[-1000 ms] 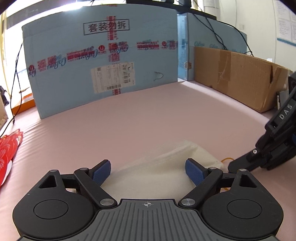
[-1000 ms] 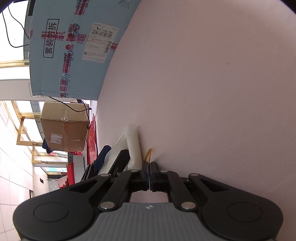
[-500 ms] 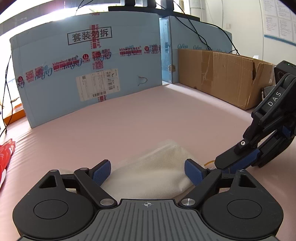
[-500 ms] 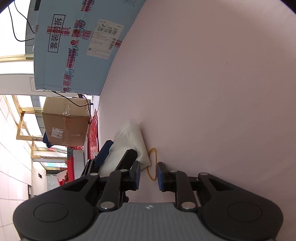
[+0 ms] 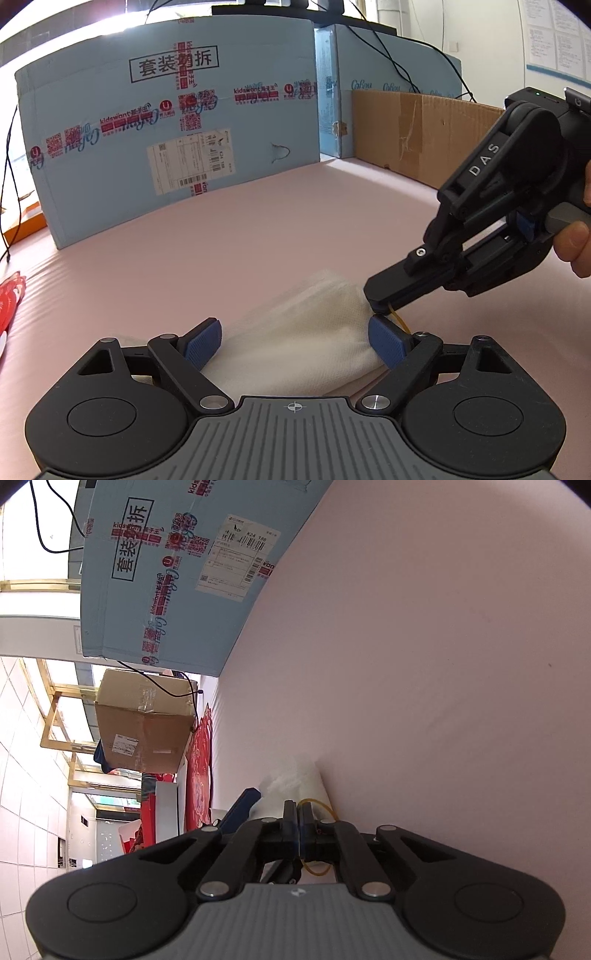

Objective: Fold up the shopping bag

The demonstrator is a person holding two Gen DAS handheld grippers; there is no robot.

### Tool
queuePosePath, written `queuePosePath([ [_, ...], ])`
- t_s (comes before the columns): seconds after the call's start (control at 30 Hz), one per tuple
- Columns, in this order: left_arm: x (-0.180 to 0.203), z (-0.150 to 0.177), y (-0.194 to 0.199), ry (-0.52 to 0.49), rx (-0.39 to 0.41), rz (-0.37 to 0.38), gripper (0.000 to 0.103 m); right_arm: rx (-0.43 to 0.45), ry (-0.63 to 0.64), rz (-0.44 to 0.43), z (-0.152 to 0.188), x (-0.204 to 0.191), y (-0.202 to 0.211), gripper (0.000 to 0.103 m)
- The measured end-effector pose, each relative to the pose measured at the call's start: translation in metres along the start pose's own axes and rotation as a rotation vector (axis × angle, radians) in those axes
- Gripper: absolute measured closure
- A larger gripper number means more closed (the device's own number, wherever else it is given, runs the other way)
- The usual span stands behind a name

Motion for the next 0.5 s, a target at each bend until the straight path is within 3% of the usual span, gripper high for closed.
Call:
queuePosePath([
  [0.5, 0.000, 0.001, 0.000, 0.014, -0.005, 0.004, 0.014, 0.008, 0.062, 0.009, -0.028, 0.000, -0.047, 0.102],
])
Point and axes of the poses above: each gripper's, at about its wrist camera, not at the fingertips, and y roughly against the way its jaws point, x to its right, z to its underside, the point moved 9 cm from there along -y, roughly the way its jaws point, and after that the axes turned 12 degrees about x, right-handed, at the moved point
